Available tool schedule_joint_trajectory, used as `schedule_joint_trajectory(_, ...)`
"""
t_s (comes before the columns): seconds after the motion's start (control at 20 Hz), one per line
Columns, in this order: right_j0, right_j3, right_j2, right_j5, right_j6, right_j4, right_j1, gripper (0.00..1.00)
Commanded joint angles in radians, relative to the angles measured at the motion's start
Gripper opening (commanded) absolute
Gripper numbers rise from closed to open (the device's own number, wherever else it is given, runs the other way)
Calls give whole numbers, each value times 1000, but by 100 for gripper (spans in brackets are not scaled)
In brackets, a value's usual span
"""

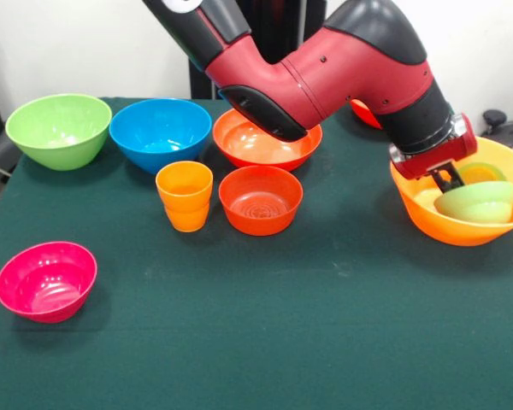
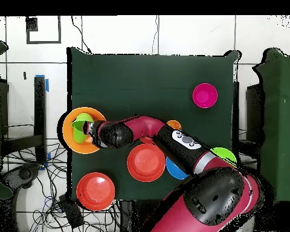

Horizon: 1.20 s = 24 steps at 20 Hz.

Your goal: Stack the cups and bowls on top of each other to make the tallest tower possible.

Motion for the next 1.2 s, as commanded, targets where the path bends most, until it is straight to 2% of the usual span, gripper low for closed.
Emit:
schedule_joint_trajectory(0.05, 35, -70, -39, 142, -170, -38, -28, 0)
schedule_joint_trajectory(0.2, 48, -55, 0, 319, -165, 63, -160, 0)
schedule_joint_trajectory(0.3, 69, -78, 15, 445, -163, 122, -236, 0)
schedule_joint_trajectory(0.4, 102, -130, 14, 561, -174, 157, -281, 0)
schedule_joint_trajectory(0.55, 143, -198, 9, 669, -171, 181, -309, 0)
schedule_joint_trajectory(0.8, 176, -263, 9, 732, -163, 184, -312, 0)
schedule_joint_trajectory(1.2, 183, -284, 7, 769, -181, 175, -328, 0)
